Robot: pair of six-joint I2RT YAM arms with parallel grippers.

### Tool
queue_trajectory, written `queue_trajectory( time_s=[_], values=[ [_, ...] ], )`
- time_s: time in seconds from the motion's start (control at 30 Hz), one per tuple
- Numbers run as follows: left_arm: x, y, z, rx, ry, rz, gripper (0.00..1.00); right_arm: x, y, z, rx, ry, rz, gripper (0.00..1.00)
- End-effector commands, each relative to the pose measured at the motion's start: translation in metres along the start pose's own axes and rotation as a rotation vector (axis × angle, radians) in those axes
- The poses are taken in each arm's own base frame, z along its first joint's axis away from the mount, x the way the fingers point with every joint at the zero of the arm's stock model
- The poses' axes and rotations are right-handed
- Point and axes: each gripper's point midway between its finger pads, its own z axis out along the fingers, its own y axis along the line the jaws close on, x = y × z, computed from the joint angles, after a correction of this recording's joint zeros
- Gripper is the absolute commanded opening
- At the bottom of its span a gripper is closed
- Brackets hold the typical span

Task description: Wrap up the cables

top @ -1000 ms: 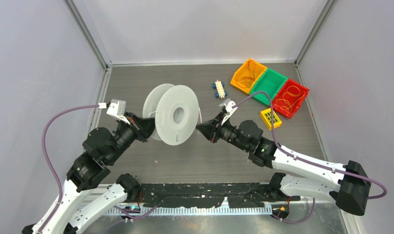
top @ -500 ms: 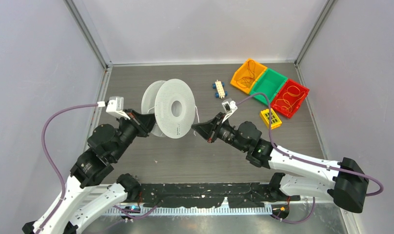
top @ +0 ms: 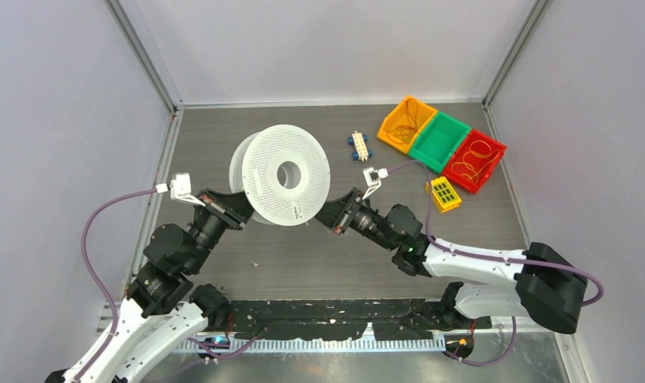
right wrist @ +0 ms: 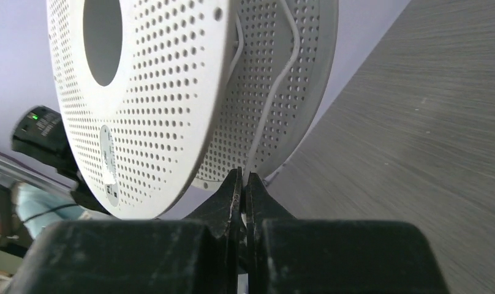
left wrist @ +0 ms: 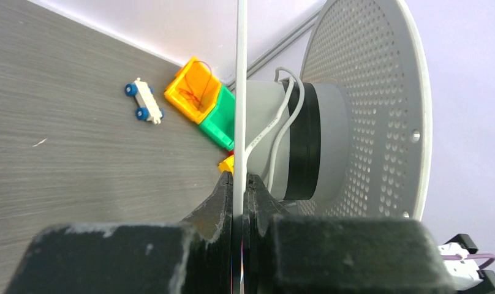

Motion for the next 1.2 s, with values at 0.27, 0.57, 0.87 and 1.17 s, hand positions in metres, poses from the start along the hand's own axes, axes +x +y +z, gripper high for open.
queue_trajectory(
  time_s=[0.27, 0.57, 0.87, 1.17],
  values=[
    [-0.047, -0.052, -0.003, 0.265, -0.232, -0.062, 0.00, -0.036, 0.065, 0.006, -0.317, -0.140, 0.375, 0.05],
    [-0.050, -0.052, -0.005, 0.236, -0.221, -0.039, 0.00, -0.035, 0.038, 0.002, -0.227, -0.193, 0.365, 0.09],
    [-0.045, -0.062, -0.013, 0.281, -0.171, 0.021, 0.00, -0.037, 0.019, -0.011, -0.106, -0.206, 0.232, 0.18],
    [-0.041, -0.081, -0.020, 0.404, -0.158, 0.048, 0.00, -0.048, 0.017, -0.017, -0.088, -0.235, 0.235, 0.15]
  ],
)
